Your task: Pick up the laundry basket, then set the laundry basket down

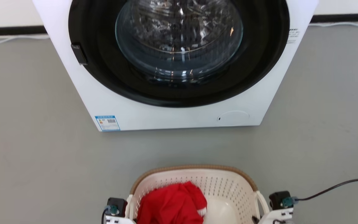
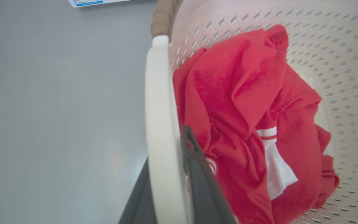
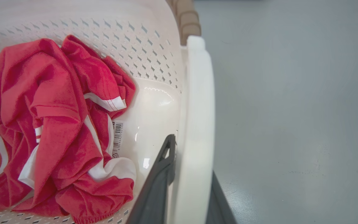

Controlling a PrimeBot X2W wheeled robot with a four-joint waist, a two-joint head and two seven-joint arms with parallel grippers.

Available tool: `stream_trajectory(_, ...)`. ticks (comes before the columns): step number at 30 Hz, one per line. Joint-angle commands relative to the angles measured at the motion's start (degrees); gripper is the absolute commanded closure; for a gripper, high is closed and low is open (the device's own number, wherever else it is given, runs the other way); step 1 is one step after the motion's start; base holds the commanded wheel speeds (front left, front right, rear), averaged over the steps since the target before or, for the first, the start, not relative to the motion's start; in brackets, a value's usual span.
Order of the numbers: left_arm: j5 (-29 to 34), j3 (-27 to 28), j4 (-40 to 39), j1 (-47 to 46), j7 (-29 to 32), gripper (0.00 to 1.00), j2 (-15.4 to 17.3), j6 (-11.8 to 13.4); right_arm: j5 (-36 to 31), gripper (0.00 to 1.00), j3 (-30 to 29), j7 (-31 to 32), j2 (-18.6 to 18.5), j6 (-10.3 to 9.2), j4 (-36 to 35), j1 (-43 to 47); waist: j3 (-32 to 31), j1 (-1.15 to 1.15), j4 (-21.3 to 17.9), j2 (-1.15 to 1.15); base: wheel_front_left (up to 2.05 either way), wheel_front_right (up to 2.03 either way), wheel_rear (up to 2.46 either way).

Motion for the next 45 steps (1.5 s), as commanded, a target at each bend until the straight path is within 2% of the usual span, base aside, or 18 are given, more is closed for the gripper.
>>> stream_trajectory(1,-0.39,-0.59,-2.06,0.09,-0.07,1.00,-0.63,-1.34,0.28,1.00,2.57,1.14,1.68,0.96,-1.91,1.98,-1.81,0.00,-0.46,0.00,0.00,0.00,0.00)
stream_trajectory(15,-4.82,-6.22,-2.77,2.99,3.29,1.00,-0.63,-1.79,3.14,1.00,7.12,3.13,1.68,0.96,-1.93,4.25,-6.25,0.00,-1.35,0.00,0.00,0.00,0.00)
stream_trajectory(45,-10.66,-13.16,-1.19,0.26,3.34,1.00,-0.63,-2.19,7.75,1.00,12.38,2.90,1.68,0.96,-1.59,2.19,-6.11,0.00,-2.73,0.00,0.00,0.00,0.00)
